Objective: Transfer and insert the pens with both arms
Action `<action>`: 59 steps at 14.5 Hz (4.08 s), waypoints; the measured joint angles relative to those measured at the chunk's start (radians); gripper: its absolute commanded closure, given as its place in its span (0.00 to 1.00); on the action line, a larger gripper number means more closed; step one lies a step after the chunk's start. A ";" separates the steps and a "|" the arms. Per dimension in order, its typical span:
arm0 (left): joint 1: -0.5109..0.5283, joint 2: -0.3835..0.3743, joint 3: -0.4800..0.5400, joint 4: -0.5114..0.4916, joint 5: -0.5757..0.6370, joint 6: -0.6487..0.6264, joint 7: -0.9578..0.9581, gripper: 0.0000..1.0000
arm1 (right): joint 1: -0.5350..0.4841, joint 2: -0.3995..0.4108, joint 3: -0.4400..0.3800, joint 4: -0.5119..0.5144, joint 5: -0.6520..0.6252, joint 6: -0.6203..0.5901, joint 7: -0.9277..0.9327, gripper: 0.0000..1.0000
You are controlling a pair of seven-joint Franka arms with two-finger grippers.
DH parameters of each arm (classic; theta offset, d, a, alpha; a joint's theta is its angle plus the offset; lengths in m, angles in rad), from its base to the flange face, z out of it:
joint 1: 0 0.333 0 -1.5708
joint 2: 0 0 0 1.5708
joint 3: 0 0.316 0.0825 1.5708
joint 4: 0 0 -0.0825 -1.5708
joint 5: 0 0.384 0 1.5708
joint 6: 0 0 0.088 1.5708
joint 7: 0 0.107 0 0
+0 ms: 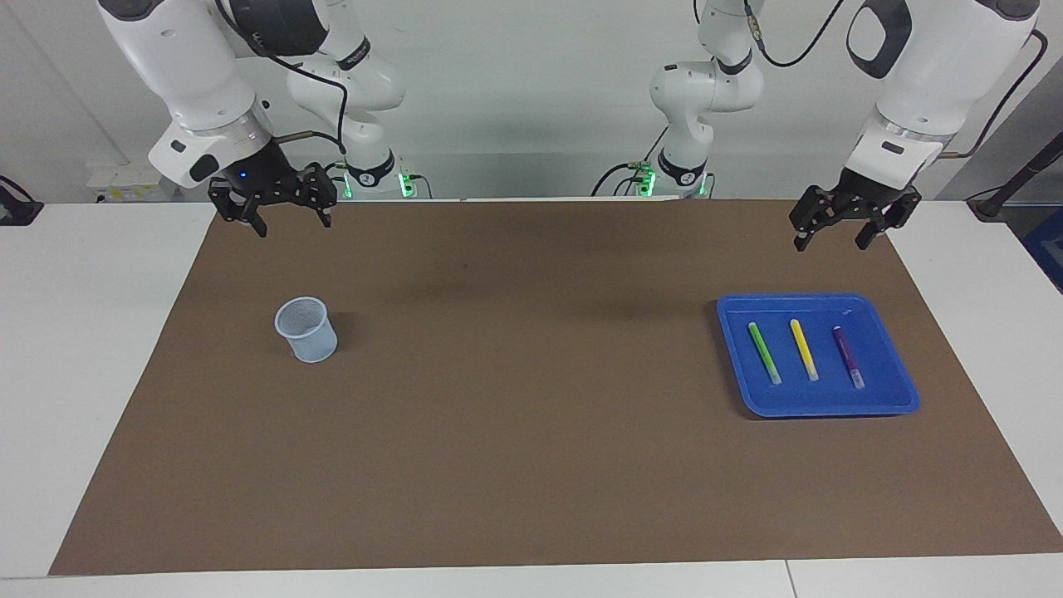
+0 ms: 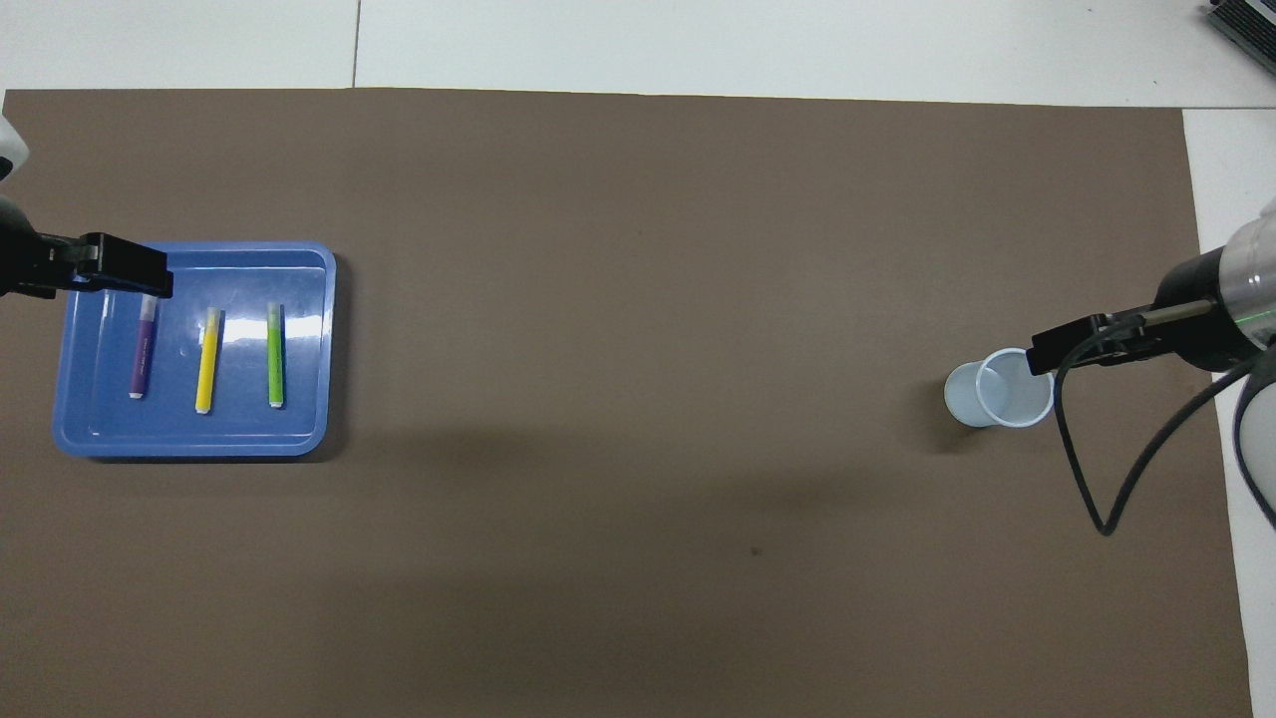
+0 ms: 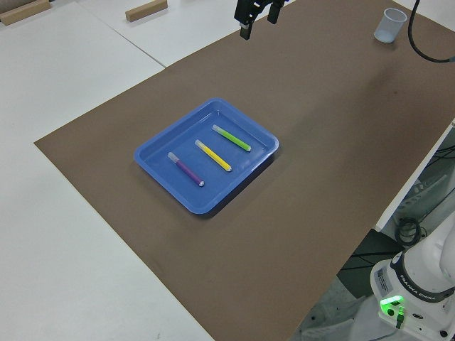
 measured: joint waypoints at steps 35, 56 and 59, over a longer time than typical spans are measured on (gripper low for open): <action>0.027 0.001 0.011 -0.265 -0.011 0.254 0.000 0.00 | 0.000 0.000 0.000 0.000 0.000 0.000 0.000 0.00; 0.072 0.250 0.011 -0.301 -0.043 0.569 0.016 0.04 | 0.000 0.000 0.000 0.000 0.000 0.000 0.000 0.00; 0.077 0.288 0.010 -0.301 -0.045 0.593 0.020 0.07 | 0.000 0.000 0.000 0.000 0.000 0.000 0.000 0.00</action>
